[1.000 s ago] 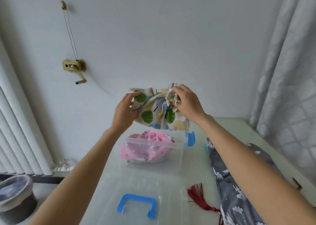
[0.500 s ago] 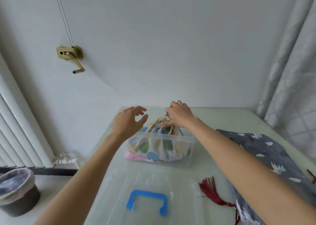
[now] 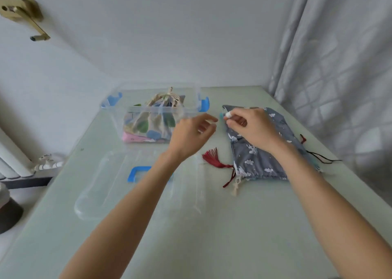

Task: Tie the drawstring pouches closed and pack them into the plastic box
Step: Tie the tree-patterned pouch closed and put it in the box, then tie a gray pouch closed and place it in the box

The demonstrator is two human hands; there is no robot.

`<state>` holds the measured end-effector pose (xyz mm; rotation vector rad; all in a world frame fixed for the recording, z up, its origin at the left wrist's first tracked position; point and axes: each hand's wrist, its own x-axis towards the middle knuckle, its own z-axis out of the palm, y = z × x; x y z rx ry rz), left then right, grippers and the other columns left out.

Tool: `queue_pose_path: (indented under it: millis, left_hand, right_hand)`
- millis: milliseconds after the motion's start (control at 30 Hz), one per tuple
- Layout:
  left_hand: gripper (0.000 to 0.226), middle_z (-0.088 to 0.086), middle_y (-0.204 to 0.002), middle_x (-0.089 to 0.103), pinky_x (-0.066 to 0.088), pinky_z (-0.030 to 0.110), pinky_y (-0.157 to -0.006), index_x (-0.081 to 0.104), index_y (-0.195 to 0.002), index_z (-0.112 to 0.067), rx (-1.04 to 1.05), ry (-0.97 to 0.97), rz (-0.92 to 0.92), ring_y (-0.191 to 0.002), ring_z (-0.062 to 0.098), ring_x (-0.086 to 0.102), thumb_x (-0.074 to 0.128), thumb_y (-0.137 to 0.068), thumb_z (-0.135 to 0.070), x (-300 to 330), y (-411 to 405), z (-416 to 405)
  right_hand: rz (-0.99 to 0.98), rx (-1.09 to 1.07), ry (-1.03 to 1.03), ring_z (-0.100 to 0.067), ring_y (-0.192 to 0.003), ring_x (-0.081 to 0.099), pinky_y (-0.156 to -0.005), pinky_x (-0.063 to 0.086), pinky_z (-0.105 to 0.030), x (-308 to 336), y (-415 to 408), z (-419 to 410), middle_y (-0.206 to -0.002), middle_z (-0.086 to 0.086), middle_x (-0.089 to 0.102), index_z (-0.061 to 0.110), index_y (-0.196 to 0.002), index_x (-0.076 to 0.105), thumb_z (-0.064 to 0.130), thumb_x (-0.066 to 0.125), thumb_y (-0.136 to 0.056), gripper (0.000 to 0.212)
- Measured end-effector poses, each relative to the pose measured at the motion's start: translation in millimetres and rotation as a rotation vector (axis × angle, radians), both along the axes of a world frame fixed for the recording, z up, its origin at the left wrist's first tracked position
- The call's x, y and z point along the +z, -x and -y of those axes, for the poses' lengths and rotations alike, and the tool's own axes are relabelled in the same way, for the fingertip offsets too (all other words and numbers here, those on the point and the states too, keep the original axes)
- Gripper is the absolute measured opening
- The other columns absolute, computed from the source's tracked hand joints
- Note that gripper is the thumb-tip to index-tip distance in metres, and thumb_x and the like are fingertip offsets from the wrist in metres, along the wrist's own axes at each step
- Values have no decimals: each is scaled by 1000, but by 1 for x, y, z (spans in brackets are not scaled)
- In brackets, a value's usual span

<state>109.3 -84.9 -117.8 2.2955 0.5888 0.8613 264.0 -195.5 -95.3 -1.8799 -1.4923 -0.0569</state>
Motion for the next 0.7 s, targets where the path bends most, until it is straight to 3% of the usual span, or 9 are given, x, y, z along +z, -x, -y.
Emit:
queue_pose_path:
  millis: [133, 267, 333, 467, 600, 700]
  left_hand:
    - [19, -11, -86, 69, 52, 27, -78, 65, -101, -25, -113, 15, -192, -76, 3, 63, 64, -83, -31, -32, -29, 53]
    - [36, -7, -84, 60, 39, 27, -65, 60, -99, -17, -68, -46, -364, -75, 14, 56, 73, -74, -40, -66, -42, 77]
    - [42, -3, -87, 60, 39, 28, -65, 59, -101, -14, -41, -40, -390, -74, 17, 55, 77, -71, -38, -75, -43, 81]
    - [30, 1, -86, 65, 51, 27, -70, 65, -97, -13, -7, 112, -302, -71, 16, 62, 79, -70, -16, -82, -36, 82]
    - [21, -5, -76, 66, 46, 12, -59, 68, -93, -16, 16, 169, -246, -57, -6, 56, 77, -74, -14, -84, -23, 74]
    - [19, -15, -72, 64, 42, 3, -63, 70, -92, -19, -19, 123, -249, -61, -12, 56, 77, -75, -16, -83, -12, 71]
  right_hand:
    - [-34, -88, 141, -13, -80, 65, -77, 53, -35, -40, -22, 69, -87, 3, 71, 15, -96, 70, 19, 64, -86, 12]
    - [67, -193, 224, -26, -97, 58, -86, 44, -34, -74, -49, 114, -102, -6, 66, 14, -102, 69, 16, 67, -82, 20]
    - [78, -267, 240, -28, -103, 52, -89, 35, -27, -84, -60, 132, -107, -10, 62, 12, -108, 67, 12, 68, -80, 28]
    - [135, -373, 302, -31, -115, 46, -94, 40, -37, -104, -78, 166, -120, -9, 53, 13, -120, 59, 13, 66, -81, 39]
    - [18, -397, 193, -24, -98, 57, -81, 44, -33, -117, -88, 184, -112, -4, 59, 16, -112, 63, 15, 67, -82, 31]
    - [-26, -421, 61, -17, -77, 56, -76, 50, -36, -124, -87, 186, -95, -2, 62, 14, -102, 66, 12, 71, -79, 24]
